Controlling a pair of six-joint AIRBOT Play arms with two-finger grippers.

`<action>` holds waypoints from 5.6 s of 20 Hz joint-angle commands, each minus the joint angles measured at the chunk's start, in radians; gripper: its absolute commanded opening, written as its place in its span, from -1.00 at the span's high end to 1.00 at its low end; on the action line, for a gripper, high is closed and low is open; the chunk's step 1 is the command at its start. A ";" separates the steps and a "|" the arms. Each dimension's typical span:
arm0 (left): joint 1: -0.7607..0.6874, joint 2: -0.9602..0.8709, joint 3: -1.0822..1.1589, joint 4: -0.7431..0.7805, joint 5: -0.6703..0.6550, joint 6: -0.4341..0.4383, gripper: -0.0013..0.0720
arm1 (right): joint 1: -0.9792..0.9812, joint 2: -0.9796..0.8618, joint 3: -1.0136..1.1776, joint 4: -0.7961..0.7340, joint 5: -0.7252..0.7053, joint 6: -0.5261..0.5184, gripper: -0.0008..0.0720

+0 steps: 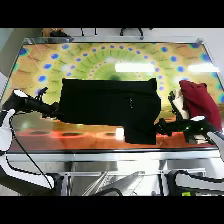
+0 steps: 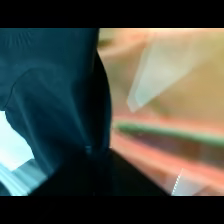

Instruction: Fold the shirts.

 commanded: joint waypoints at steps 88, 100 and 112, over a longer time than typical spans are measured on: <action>-0.476 -0.029 0.797 -0.273 -0.220 -0.219 0.92 | 0.247 -0.264 1.229 0.238 0.398 0.143 0.92; -0.034 0.446 0.797 -0.269 -0.303 -0.132 0.92 | 0.904 -0.660 1.262 0.259 -0.266 0.023 -0.72; -0.036 0.459 0.796 -0.270 -0.303 -0.118 0.92 | 0.270 -0.443 1.167 -0.217 0.205 0.344 -0.89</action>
